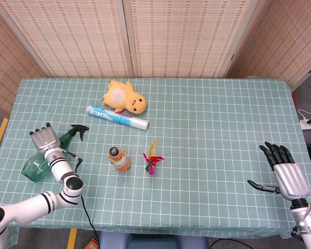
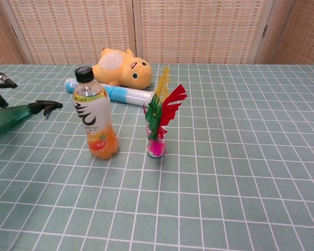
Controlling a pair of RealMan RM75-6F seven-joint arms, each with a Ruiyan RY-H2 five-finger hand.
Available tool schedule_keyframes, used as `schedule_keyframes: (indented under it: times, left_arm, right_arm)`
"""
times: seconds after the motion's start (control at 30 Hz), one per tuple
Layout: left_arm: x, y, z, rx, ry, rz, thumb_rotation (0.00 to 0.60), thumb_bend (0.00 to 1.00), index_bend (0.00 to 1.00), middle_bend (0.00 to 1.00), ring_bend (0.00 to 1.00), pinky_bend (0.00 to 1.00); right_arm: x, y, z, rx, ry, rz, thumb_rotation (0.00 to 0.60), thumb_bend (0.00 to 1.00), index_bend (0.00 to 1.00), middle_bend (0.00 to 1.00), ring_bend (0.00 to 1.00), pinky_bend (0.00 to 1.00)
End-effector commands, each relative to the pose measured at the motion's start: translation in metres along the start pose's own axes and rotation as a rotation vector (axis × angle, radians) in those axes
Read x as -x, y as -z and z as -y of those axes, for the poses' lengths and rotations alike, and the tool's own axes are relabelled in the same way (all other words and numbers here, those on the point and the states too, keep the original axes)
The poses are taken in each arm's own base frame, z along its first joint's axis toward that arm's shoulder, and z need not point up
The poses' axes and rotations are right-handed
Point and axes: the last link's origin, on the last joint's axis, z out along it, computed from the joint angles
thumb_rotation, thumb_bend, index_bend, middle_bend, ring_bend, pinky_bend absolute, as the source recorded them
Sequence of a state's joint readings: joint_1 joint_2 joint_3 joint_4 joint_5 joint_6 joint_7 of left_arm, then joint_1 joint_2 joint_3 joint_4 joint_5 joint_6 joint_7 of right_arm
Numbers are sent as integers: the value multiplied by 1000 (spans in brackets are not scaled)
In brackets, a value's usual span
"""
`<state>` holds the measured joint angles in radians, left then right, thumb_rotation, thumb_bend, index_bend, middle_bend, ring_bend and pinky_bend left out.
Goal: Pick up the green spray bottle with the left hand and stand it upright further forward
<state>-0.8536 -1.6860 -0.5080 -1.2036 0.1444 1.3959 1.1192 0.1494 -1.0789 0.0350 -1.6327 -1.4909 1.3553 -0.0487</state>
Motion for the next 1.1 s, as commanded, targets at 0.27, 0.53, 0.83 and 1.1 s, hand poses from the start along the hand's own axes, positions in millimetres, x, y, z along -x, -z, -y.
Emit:
schedule_keyframes:
  times: [0.27, 0.53, 0.83, 1.1]
  left_arm:
    - [13, -3, -19, 26, -17, 3, 600, 272, 147, 261, 187, 155]
    - [21, -9, -27, 38, -33, -2, 600, 265, 175, 276, 209, 173]
    - [31, -17, -27, 28, -67, 11, 600, 266, 188, 299, 225, 180]
    - [34, -24, -23, 14, -78, 16, 600, 264, 191, 305, 226, 184]
  right_arm:
    - [0, -1, 0, 6, 5, -5, 338, 0, 0, 5, 0, 0]
    - [1, -1, 0, 11, 9, -4, 344, 0, 0, 6, 0, 0]
    - [1, -1, 0, 12, 8, -6, 351, 0, 0, 12, 0, 0]
    - [1, -1, 0, 12, 7, -7, 354, 0, 0, 12, 0, 0]
